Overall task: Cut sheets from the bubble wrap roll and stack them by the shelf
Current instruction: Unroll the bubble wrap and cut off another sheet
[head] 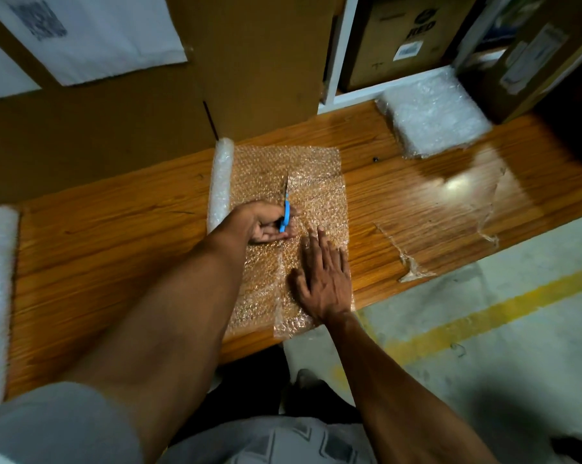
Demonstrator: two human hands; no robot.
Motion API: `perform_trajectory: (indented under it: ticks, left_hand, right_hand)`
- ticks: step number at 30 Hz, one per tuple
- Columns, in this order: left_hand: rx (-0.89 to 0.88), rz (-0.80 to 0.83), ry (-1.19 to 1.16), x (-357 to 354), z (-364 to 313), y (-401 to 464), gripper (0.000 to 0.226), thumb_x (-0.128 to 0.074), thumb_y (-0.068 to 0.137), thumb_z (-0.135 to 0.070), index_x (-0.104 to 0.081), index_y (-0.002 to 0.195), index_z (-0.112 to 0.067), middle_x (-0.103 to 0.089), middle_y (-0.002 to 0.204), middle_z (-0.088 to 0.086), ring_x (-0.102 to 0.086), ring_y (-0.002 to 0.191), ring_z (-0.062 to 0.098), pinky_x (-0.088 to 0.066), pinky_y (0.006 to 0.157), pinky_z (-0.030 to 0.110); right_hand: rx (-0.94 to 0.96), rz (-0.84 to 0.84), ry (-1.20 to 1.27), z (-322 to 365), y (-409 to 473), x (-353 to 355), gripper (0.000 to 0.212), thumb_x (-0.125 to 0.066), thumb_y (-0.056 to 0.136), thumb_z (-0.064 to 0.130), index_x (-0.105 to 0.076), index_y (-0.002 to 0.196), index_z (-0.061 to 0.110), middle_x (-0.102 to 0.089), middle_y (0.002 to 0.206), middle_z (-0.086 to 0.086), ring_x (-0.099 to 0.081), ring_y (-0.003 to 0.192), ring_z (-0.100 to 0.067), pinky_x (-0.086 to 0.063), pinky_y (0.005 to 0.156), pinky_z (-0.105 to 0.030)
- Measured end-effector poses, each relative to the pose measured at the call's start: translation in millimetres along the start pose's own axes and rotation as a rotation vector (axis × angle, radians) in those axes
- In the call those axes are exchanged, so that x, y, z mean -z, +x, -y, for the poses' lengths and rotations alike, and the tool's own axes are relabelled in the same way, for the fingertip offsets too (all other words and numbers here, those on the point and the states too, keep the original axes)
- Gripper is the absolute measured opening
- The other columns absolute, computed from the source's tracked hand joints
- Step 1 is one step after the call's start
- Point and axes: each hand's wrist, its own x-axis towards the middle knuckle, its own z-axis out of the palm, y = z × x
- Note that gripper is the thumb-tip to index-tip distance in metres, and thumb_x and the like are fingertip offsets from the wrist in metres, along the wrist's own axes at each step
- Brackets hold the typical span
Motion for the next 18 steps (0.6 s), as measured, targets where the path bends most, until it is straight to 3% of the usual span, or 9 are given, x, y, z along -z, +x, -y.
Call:
perform_trajectory:
  ticks: [6, 12, 18]
  left_hand:
    - [0.017, 0.027, 0.039, 9.0, -9.9, 1.7, 0.033, -0.078, 0.090, -0.033, -0.069, 0.102, -0.004, -0.076, 0.096, 0.011, -0.076, 0.075, 0.017, -0.054, 0.044, 0.018]
    - [0.027, 0.055, -0.014, 13.1, -15.0, 11.7, 0.035, -0.077, 0.091, -0.033, -0.066, 0.106, -0.003, -0.074, 0.106, 0.014, -0.074, 0.086, 0.019, -0.053, 0.045, 0.015]
    - [0.030, 0.106, -0.083, 18.4, -27.5, 13.3, 0.027, -0.075, 0.093, -0.028, -0.067, 0.101, -0.004, -0.074, 0.096, 0.013, -0.076, 0.070, 0.018, -0.053, 0.043, 0.016]
  right_hand:
    - [-0.018, 0.055, -0.042, 1.1, 69.3, 15.6, 0.068, -0.016, 0.109, 0.045, 0.003, 0.168, 0.015, 0.011, 0.175, -0.007, 0.010, 0.161, -0.022, -0.001, 0.131, -0.050]
    - [-0.007, 0.115, -0.111, -7.2, 109.3, 1.4, 0.068, -0.010, 0.108, 0.047, 0.000, 0.168, 0.017, 0.014, 0.174, -0.005, 0.014, 0.161, -0.024, 0.004, 0.130, -0.053]
    - [-0.013, 0.086, -0.162, -8.1, 108.4, -5.5, 0.069, -0.010, 0.107, 0.050, -0.002, 0.168, 0.018, 0.012, 0.175, -0.006, 0.013, 0.161, -0.024, 0.001, 0.130, -0.053]
